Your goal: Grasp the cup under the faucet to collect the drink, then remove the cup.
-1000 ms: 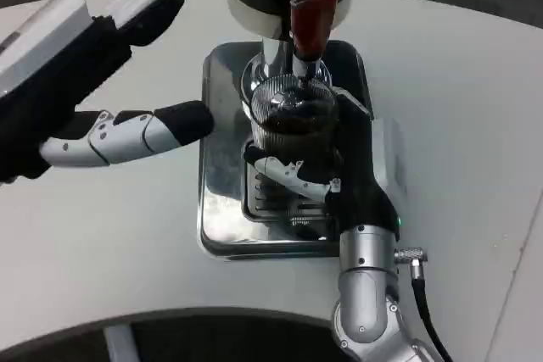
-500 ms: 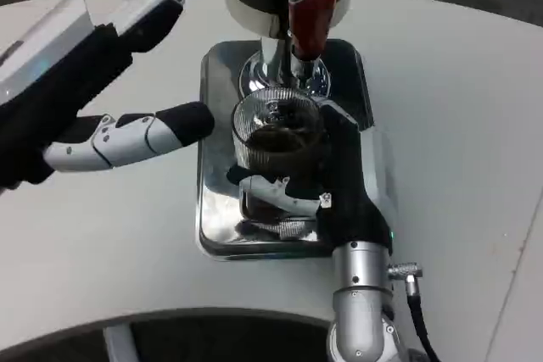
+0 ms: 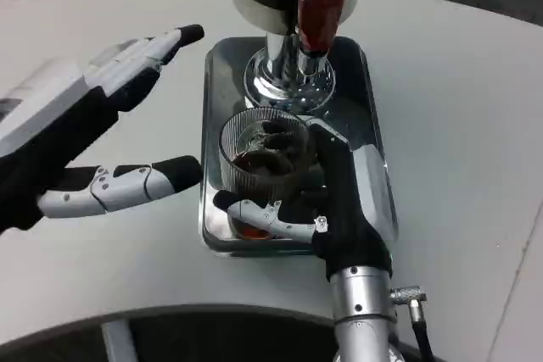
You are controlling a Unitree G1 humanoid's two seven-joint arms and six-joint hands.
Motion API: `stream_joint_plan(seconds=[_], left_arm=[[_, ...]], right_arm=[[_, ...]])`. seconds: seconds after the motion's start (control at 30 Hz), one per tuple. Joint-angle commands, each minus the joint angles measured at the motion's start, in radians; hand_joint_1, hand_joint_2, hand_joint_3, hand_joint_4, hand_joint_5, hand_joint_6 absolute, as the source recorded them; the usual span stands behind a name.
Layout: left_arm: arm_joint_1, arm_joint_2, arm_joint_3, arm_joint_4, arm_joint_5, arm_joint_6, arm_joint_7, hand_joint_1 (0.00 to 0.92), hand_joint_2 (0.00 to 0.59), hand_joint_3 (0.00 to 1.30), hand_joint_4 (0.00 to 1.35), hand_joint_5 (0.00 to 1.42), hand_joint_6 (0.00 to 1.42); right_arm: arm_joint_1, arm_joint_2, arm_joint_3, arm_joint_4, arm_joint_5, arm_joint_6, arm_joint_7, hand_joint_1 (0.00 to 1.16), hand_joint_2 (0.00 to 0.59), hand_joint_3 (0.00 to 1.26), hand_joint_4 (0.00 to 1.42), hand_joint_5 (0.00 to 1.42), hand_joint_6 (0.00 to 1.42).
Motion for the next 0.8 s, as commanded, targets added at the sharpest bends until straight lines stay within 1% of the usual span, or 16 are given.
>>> stream_joint_plan(seconds=[0.03, 0.13, 0.3, 0.43, 0.6, 0.8], left_arm=[[0.040, 0.007, 0.033, -0.038, 0.039, 0.023, 0.042, 0.000, 0.143, 0.00, 0.00, 0.00, 0.00], [0.072, 0.009, 0.046, -0.054, 0.064, 0.046, 0.051, 0.000, 0.142, 0.00, 0.00, 0.00, 0.00], [0.141, 0.014, 0.071, -0.089, 0.114, 0.076, 0.060, 0.000, 0.121, 0.00, 0.00, 0.00, 0.00], [0.196, 0.018, 0.084, -0.127, 0.167, 0.125, 0.062, 0.000, 0.105, 0.00, 0.00, 0.00, 0.00], [0.253, 0.017, 0.075, -0.173, 0.224, 0.161, 0.056, 0.000, 0.088, 0.00, 0.00, 0.00, 0.00], [0.272, 0.020, 0.051, -0.216, 0.260, 0.206, 0.042, 0.000, 0.063, 0.00, 0.00, 0.00, 0.00]], right_arm=[[0.041, 0.020, 0.002, -0.075, -0.013, -0.004, 0.011, 1.14, 0.121, 0.61, 0.80, 0.93, 1.33], [0.068, 0.016, 0.009, -0.119, -0.024, 0.001, 0.018, 1.14, 0.121, 0.61, 0.80, 0.93, 1.34], [0.102, 0.007, 0.012, -0.181, -0.036, 0.012, 0.032, 1.14, 0.122, 0.62, 0.80, 0.94, 1.35], [0.122, -0.005, 0.017, -0.231, -0.050, 0.022, 0.047, 1.14, 0.117, 0.62, 0.81, 0.94, 1.36], [0.151, -0.017, 0.020, -0.278, -0.054, 0.031, 0.078, 1.14, 0.115, 0.62, 0.81, 0.94, 1.36], [0.182, -0.029, 0.025, -0.335, -0.062, 0.039, 0.111, 1.14, 0.115, 0.62, 0.81, 0.95, 1.36]])
